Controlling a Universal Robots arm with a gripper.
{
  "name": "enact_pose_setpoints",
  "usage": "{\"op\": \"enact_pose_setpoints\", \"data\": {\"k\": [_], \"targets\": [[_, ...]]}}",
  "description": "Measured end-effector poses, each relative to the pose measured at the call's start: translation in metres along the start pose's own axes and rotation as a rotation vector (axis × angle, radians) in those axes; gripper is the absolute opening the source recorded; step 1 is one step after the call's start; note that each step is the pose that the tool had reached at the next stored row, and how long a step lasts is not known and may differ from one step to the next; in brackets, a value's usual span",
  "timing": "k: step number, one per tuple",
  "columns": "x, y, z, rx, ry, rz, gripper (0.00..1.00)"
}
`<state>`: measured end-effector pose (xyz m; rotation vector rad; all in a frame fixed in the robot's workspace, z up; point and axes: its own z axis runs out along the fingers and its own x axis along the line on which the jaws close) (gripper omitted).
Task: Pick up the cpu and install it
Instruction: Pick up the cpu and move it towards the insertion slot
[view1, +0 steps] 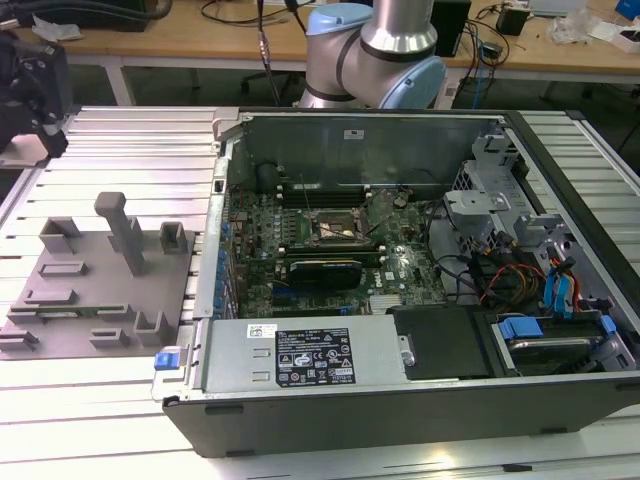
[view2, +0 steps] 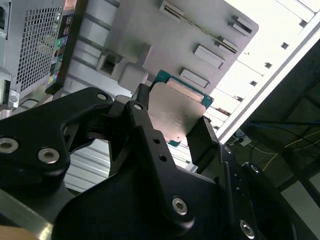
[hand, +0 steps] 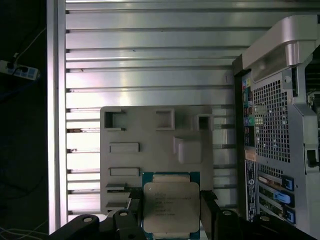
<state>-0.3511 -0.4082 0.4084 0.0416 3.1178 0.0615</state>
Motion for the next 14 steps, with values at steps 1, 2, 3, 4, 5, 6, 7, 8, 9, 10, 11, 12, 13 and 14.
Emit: {"op": "enact_pose_setpoints", "data": {"k": [1, 2, 3, 4, 5, 6, 7, 8, 9, 10, 11, 12, 13, 14], "targets": [[-0.0017, 0.0, 0.0, 0.0001, 0.0001, 0.0, 0.55], [-0.0035, 0.0001, 0.0001, 0.0, 0.0, 0.0, 0.55], [-0.0063, 0.0002, 0.0001, 0.0, 0.0, 0.0, 0.55], [-0.0081, 0.0002, 0.0002, 0.0, 0.0, 0.0, 0.55], [-0.0098, 0.0003, 0.0002, 0.0, 0.0, 0.0, 0.55], [-0.0118, 0.0003, 0.0003, 0.0, 0.0, 0.0, 0.55], [-0.0143, 0.0004, 0.0003, 0.0, 0.0, 0.0, 0.55], [-0.0172, 0.0005, 0.0004, 0.0, 0.0, 0.0, 0.55], [-0.0192, 0.0005, 0.0004, 0.0, 0.0001, 0.0, 0.55], [-0.0226, 0.0006, 0.0005, 0.0001, 0.0001, 0.0, 0.55], [-0.0253, 0.0007, 0.0005, 0.0001, 0.0001, 0.0, 0.55], [-0.0273, 0.0007, 0.0006, 0.0, 0.0001, 0.0, 0.55], [-0.0298, 0.0008, 0.0007, 0.0, 0.0, 0.0, 0.55], [-0.032, 0.0009, 0.0007, 0.0, 0.0, 0.0, 0.55]]}}
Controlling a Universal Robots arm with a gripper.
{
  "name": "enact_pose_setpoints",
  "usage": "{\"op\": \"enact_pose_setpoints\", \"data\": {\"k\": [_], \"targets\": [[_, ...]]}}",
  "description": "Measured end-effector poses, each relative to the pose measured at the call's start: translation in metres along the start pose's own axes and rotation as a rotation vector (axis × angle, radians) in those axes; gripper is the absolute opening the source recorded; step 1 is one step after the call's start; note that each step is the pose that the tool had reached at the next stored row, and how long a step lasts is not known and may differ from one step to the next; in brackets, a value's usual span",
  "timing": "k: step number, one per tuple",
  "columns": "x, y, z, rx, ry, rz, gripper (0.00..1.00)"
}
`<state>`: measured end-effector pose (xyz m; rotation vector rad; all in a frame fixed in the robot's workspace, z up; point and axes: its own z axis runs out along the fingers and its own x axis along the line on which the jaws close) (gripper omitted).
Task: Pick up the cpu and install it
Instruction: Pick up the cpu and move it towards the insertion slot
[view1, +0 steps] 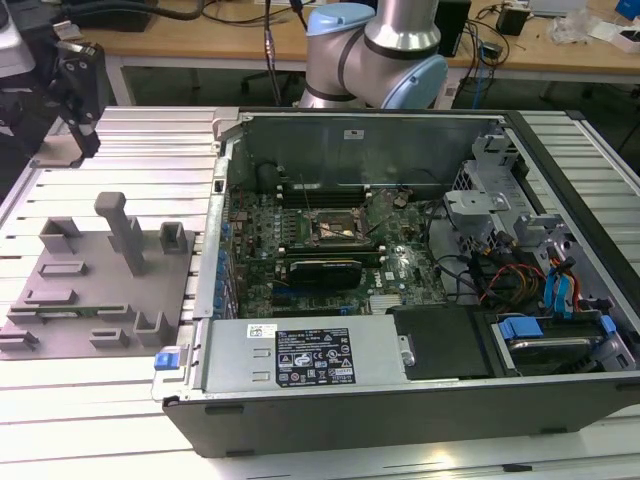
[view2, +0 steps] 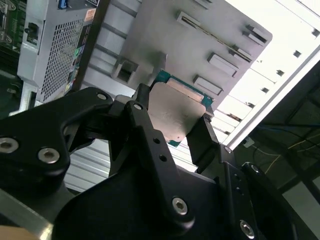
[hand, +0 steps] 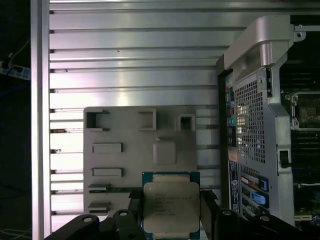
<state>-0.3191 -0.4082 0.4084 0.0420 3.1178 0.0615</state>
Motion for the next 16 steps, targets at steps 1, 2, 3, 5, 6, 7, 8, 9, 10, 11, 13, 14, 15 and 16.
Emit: {"op": "enact_pose_setpoints", "data": {"k": [1, 2, 3, 5, 6, 7, 8, 9, 10, 11, 13, 14, 15, 16], "targets": [[-0.0017, 0.0, 0.0, 0.0001, 0.0, 0.0, 0.55], [-0.0045, 0.0001, 0.0001, 0.0, 0.0, 0.0, 0.55], [-0.0082, 0.0002, 0.0002, 0.0, 0.0, 0.0, 0.55], [-0.0124, 0.0003, 0.0003, 0.0, 0.0001, 0.0, 0.55], [-0.0156, 0.0004, 0.0004, 0.0, 0.0, 0.0, 0.55], [-0.0189, 0.0005, 0.0004, 0.0, 0.0, 0.0, 0.55], [-0.0216, 0.0006, 0.0005, 0.0001, 0.0, 0.0, 0.55], [-0.0237, 0.0006, 0.0005, 0.0, 0.0, 0.0, 0.55], [-0.0273, 0.0007, 0.0006, 0.0, 0.0, 0.0, 0.55], [-0.0314, 0.0008, 0.0007, 0.0001, 0.0001, 0.0, 0.55], [-0.0386, 0.001, 0.0009, 0.0001, 0.0, 0.0, 0.55], [-0.0411, 0.0011, 0.001, 0.0, -0.0001, 0.0, 0.55], [-0.0449, 0.0012, 0.001, 0.0001, 0.0, 0.0, 0.55], [-0.05, 0.0013, 0.0012, 0.0, -0.0001, 0.0, 0.55]]}}
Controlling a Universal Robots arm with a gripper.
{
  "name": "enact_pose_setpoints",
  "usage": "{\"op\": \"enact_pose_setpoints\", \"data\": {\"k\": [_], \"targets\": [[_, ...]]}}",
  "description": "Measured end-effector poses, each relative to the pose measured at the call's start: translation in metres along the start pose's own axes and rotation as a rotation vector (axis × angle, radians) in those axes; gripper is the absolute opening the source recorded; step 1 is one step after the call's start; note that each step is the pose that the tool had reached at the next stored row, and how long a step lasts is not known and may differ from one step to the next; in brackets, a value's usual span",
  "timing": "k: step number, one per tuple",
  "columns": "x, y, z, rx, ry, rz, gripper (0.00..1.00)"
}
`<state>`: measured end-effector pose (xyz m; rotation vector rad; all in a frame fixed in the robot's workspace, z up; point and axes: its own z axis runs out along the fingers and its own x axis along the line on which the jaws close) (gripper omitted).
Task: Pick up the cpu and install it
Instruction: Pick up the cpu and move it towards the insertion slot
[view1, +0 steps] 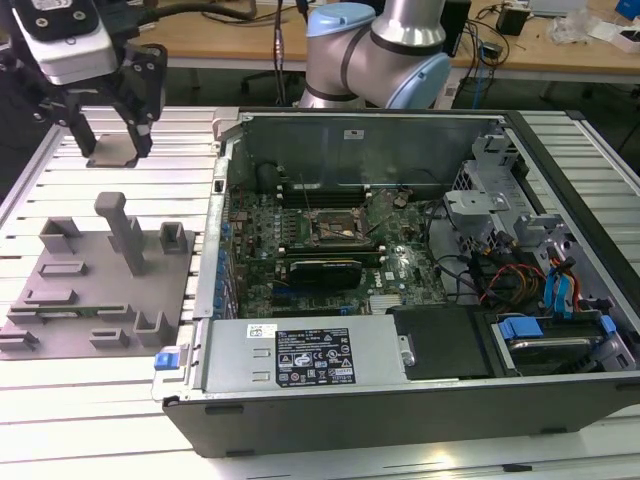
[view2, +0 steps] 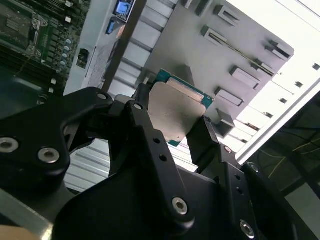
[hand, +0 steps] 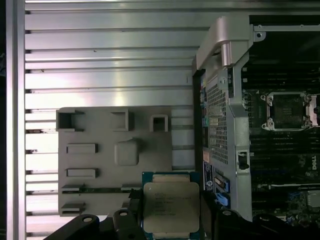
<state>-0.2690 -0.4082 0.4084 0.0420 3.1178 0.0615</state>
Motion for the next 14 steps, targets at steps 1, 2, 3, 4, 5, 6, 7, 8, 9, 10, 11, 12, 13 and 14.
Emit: {"op": "enact_pose_setpoints", "data": {"k": [1, 2, 3, 4, 5, 6, 7, 8, 9, 10, 11, 12, 13, 14], "targets": [[-0.0021, 0.0001, 0.0, 0.0, 0.0001, 0.0, 0.55], [-0.0049, 0.0001, 0.0, 0.0001, 0.0001, 0.0, 0.55], [-0.0092, 0.0002, 0.0001, 0.0001, 0.0002, 0.0, 0.55], [-0.0128, 0.0003, 0.0003, 0.0, 0.0001, 0.0, 0.55], [-0.0151, 0.0004, 0.0003, 0.0001, 0.0001, 0.0, 0.55], [-0.019, 0.0005, 0.0004, 0.0, 0.0001, 0.0, 0.55], [-0.0216, 0.0006, 0.0005, 0.0, 0.0001, 0.0, 0.55], [-0.0239, 0.0006, 0.0005, 0.0001, 0.0001, 0.0, 0.55], [-0.0274, 0.0007, 0.0006, 0.0001, 0.0001, 0.0, 0.55], [-0.0311, 0.0008, 0.0007, 0.0001, 0.0001, 0.0, 0.55], [-0.0339, 0.0009, 0.0007, 0.0001, 0.0002, 0.0, 0.55], [-0.036, 0.0009, 0.0008, 0.0001, 0.0001, 0.0, 0.55], [-0.0406, 0.001, 0.0009, 0.0, 0.0001, 0.0, 0.55], [-0.0439, 0.0012, 0.001, 0.0, 0.0001, 0.0, 0.55]]}}
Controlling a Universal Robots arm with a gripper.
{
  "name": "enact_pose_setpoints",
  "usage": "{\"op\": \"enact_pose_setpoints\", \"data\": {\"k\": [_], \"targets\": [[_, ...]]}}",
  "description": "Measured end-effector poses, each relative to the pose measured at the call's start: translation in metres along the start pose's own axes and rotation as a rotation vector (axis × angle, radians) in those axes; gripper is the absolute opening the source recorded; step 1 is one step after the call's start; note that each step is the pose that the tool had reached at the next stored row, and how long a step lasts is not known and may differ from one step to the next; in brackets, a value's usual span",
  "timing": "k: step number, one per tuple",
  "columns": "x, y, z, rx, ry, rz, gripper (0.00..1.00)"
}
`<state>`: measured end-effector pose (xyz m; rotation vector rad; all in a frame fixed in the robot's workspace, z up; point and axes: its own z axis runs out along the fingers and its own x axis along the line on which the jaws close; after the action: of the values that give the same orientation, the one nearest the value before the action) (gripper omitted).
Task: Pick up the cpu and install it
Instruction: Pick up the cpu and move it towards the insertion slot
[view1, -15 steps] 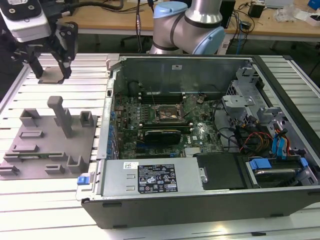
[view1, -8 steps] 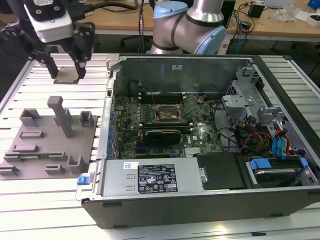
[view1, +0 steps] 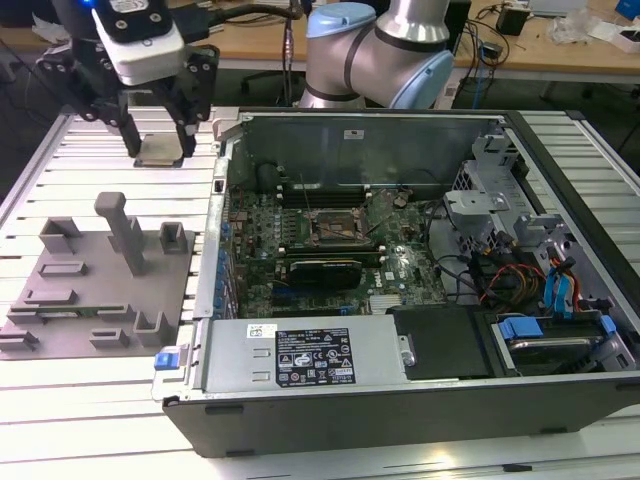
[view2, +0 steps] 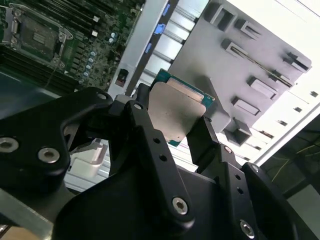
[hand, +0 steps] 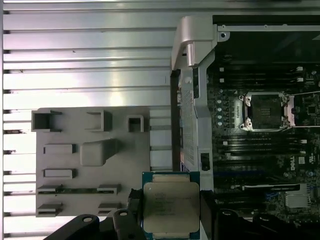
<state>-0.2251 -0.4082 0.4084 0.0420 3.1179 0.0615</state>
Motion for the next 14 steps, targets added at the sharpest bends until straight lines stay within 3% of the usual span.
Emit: {"op": "enact_pose_setpoints", "data": {"k": [10, 14], "targets": [[-0.0315, 0.0008, 0.0007, 0.0, 0.0, 0.0, 0.55], [-0.0491, 0.0013, 0.0011, 0.0, 0.0, 0.0, 0.55]]}}
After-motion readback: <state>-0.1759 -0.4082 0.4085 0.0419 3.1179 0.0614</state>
